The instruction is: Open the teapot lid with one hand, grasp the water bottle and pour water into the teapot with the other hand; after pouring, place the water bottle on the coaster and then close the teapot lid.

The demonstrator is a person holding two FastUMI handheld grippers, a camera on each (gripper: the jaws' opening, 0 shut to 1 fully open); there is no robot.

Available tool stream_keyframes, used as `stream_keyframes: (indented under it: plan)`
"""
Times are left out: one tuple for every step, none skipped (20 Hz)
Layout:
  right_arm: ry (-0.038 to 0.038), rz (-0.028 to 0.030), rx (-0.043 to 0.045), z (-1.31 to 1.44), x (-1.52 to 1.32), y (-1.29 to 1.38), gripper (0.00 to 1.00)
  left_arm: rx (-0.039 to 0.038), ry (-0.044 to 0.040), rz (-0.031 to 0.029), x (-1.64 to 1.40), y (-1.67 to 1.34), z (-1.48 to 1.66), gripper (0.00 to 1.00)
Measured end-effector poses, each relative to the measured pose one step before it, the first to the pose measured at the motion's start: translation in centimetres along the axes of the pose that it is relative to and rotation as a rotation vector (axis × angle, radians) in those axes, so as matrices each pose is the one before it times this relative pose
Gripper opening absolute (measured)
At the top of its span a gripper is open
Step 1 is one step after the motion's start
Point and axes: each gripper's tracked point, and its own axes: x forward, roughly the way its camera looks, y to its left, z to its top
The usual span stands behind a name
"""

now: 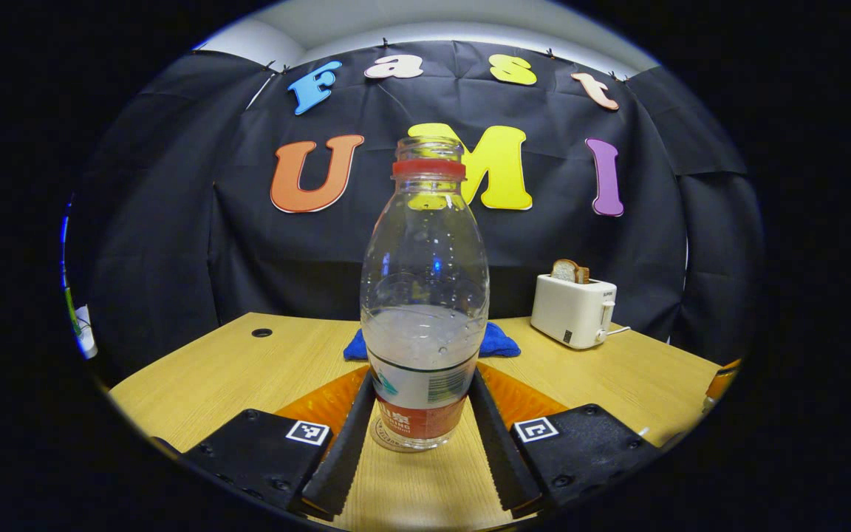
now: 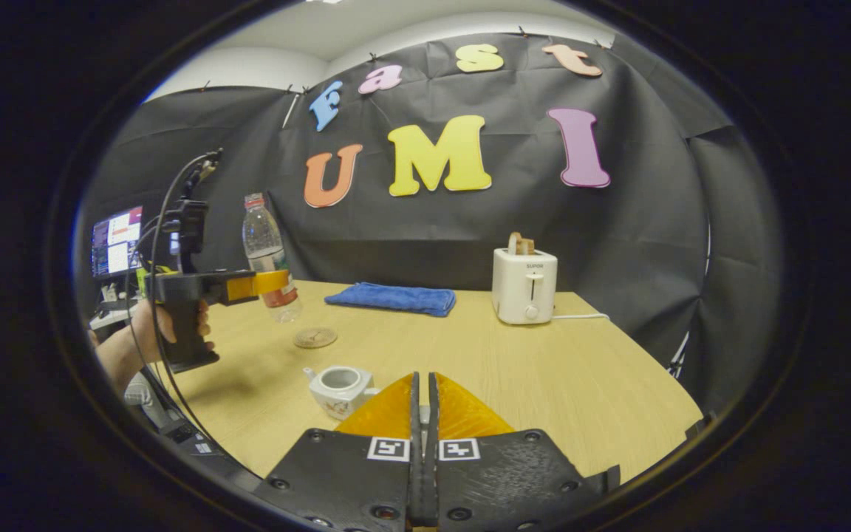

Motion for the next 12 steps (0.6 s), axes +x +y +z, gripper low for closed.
stream_keyframes:
  plan:
    - [0.0074, -0.00196, 0.00142, -0.291, 0.14, -0.13, 0.0, 0.01154, 0.01395, 0.00312, 1.093, 0.276, -0.51, 0.76]
    - [0.0042, -0.00402, 0.00046, -0.153, -0.001, -0.212, 0.0, 0.00502, 0.01642, 0.00151, 0.806, 0.109, -0.708, 0.76]
    - [0.00159, -0.00662, 0.00111, -0.059, -0.071, -0.325, 0.0, -0.00539, 0.01642, -0.01123, 0.731, -0.079, -0.646, 0.76]
    - [0.00167, -0.00759, 0.00201, -0.122, 0.091, -0.317, 0.0, -0.00483, 0.01856, -0.00232, 0.485, 0.051, -0.601, 0.76]
    - [0.00283, -0.00707, 0.00379, -0.093, 0.083, -0.425, 0.0, 0.00396, 0.02345, 0.0154, 0.546, 0.363, -0.82, 0.76]
    - [0.00433, -0.00669, 0.00373, -0.07, 0.039, -0.313, 0.0, -0.00055, 0.01035, 0.00611, 0.454, 0.364, -0.547, 0.77]
    - [0.00474, -0.00412, 0.00234, -0.235, 0.088, -0.141, 0.0, -0.00779, 0.00728, 0.00059, 0.38, -0.06, -0.129, 0.77]
    - [0.00301, -0.00352, 0.00248, -0.043, 0.12, -0.146, 0.0, -0.00991, 0.00529, -0.0042, 0.24, -0.012, -0.247, 0.77]
    - [0.00261, -0.00022, 0.00244, -0.038, 0.151, -0.086, 0.0, -0.00998, 0.00468, -0.00485, 0.226, -0.135, -0.245, 0.77]
    - [0.00151, 0.00106, 0.00064, -0.051, 0.1, 0.066, 0.0, -0.00742, 0.00282, -0.00578, 0.167, -0.118, -0.185, 0.78]
    - [0.00283, 0.00176, -0.00109, -0.197, 0.057, 0.13, 0.0, -0.00095, 0.00721, -0.00048, 0.196, -0.028, -0.24, 0.78]
    - [0.003, 0.00232, -0.00257, -0.034, 0.098, 0.108, 0.0, 0.00396, 0.01076, 0.00736, 0.122, 0.237, -0.373, 0.78]
